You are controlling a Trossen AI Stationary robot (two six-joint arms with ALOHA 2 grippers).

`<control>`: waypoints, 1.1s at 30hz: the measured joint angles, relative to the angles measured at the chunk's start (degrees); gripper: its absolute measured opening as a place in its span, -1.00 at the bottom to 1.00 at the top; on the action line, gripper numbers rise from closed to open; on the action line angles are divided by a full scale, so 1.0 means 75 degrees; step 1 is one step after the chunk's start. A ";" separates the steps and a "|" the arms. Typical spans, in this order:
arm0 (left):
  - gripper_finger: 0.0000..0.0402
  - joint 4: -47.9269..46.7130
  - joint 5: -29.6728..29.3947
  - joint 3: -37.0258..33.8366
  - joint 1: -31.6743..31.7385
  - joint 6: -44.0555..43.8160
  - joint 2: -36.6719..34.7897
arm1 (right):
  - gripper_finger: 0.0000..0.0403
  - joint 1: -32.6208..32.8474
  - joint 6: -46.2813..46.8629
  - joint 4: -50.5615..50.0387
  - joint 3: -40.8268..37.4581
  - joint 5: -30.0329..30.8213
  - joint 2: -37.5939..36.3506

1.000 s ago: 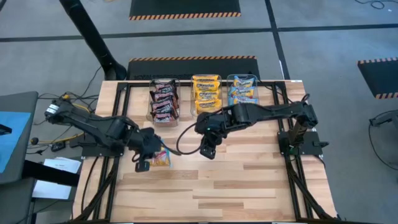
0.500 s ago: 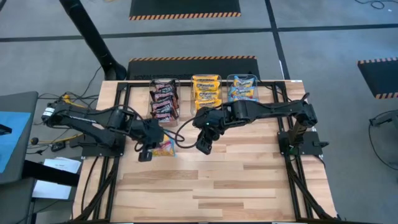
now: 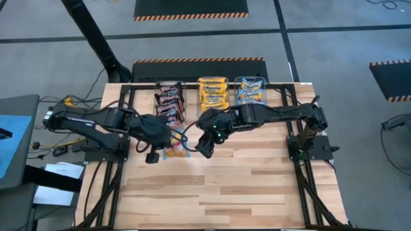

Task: Sort Maruchan noodles
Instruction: Put the blue noodle pack into the right transparent bin

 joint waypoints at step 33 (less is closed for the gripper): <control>-1.00 0.0766 -0.1190 0.0594 0.0021 0.1151 0.0003 | 0.13 -0.0626 0.1813 0.1594 0.0002 0.0007 0.0003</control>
